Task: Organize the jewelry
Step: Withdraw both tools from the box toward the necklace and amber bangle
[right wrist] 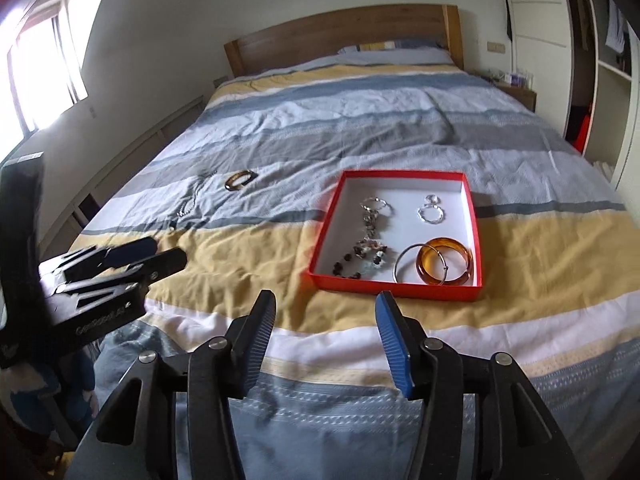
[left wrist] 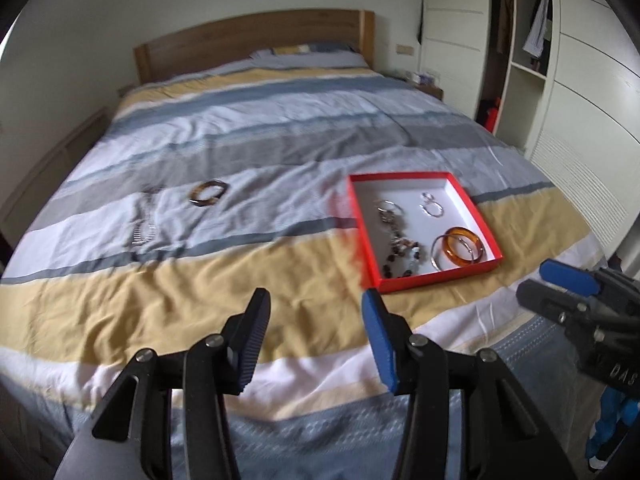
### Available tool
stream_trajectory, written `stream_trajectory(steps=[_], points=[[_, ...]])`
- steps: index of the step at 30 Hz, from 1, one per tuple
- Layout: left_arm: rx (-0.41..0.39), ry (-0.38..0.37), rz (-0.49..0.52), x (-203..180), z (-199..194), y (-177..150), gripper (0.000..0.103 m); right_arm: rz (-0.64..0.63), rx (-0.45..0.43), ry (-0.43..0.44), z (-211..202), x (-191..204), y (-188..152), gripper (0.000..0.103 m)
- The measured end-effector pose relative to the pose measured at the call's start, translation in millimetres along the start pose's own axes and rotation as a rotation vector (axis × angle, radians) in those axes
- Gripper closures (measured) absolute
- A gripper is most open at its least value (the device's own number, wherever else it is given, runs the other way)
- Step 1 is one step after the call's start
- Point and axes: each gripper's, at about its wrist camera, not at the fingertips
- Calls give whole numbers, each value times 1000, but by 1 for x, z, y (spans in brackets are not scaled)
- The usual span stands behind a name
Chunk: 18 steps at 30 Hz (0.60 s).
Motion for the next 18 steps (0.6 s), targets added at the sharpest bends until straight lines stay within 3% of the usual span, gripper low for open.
stream_trajectory(steps=[9,12,18], points=[[-123,68,-71,49,-56,-26,56,-10,-119,-55,-29,54,-6,45],[-152,75,-104,64,-69,-33,48,-26,-141,-62,-32,72,-10,37],[-191,81,-142,84,-85,-45,46,-93,-160,-65,-35,107,-16,34]])
Point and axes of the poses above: each gripper's, at about its wrist camera, not at the fingertips, and z roughly the way its jaws point, x to its left, y to its top, and after that the axes turned 8 degrees about y, right-handed
